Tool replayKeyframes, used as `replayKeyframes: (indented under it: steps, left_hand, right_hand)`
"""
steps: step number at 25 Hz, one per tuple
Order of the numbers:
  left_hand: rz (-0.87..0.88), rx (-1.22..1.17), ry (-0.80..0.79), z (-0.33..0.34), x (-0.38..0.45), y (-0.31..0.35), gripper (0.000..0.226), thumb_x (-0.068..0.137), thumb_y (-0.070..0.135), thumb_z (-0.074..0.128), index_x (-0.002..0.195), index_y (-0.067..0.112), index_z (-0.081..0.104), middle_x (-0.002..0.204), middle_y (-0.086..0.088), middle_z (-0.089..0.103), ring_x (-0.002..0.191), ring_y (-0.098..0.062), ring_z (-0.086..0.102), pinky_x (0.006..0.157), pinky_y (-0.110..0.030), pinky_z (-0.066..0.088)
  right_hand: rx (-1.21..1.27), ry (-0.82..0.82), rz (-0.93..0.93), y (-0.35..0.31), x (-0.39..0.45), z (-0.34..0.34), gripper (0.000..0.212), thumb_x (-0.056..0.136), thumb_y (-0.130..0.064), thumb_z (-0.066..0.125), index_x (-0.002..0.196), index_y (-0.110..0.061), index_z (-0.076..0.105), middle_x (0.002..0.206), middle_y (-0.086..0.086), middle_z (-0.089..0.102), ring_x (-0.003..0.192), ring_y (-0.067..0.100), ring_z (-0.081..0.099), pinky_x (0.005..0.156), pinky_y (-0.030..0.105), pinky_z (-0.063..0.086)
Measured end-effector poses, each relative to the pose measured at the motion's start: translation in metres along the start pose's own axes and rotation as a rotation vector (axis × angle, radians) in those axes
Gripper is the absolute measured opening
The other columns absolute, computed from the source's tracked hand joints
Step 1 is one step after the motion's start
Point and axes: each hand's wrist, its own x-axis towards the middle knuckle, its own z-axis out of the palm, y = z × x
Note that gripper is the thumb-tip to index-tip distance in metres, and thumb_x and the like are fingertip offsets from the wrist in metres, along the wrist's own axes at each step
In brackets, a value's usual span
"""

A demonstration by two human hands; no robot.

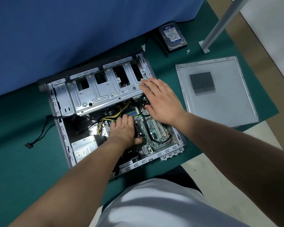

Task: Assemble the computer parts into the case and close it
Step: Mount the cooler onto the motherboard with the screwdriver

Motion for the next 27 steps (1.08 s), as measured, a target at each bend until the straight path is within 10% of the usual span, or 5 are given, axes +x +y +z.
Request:
replayKeyframes:
  steps: [15, 19, 22, 27]
  left_hand:
    - [-0.001, -0.014, -0.001, -0.01, -0.014, 0.003, 0.113, 0.079, 0.074, 0.066, 0.157, 0.02, 0.004, 0.165, -0.007, 0.01, 0.15, -0.031, 0.018, 0.12, -0.051, 0.021]
    - [0.069, -0.06, 0.08, -0.024, -0.035, 0.001, 0.114, 0.085, 0.081, 0.052, 0.162, 0.027, -0.012, 0.172, -0.002, -0.007, 0.158, -0.027, 0.004, 0.127, -0.047, 0.008]
    - [0.249, -0.015, 0.25, -0.033, -0.058, -0.02, 0.084, 0.095, 0.064, 0.052, 0.163, 0.033, 0.013, 0.172, 0.0, 0.011, 0.156, -0.025, 0.021, 0.125, -0.045, 0.022]
    - [0.335, 0.209, 0.243, -0.036, -0.074, -0.051, 0.064, 0.092, 0.06, 0.06, 0.151, 0.039, 0.047, 0.163, 0.006, 0.038, 0.141, -0.021, 0.051, 0.112, -0.046, 0.043]
  right_hand:
    - [0.138, -0.053, -0.004, 0.002, 0.0, -0.003, 0.075, 0.092, -0.036, 0.06, 0.158, -0.016, 0.031, 0.167, 0.001, 0.023, 0.155, 0.022, 0.012, 0.127, 0.044, 0.012]
    - [0.741, -0.072, 0.11, 0.017, -0.001, -0.013, 0.063, 0.098, -0.036, 0.06, 0.156, -0.025, 0.037, 0.165, -0.009, 0.025, 0.153, 0.01, 0.014, 0.124, 0.037, 0.018]
    - [1.013, 0.126, 0.51, 0.05, -0.018, -0.006, 0.039, 0.103, -0.027, 0.055, 0.141, -0.025, 0.054, 0.149, -0.005, 0.044, 0.139, 0.011, 0.043, 0.12, 0.031, 0.032]
    - [0.746, -0.489, 0.739, 0.08, -0.041, 0.032, 0.047, 0.102, -0.032, 0.058, 0.144, -0.011, 0.051, 0.146, 0.014, 0.051, 0.129, 0.031, 0.054, 0.113, 0.043, 0.042]
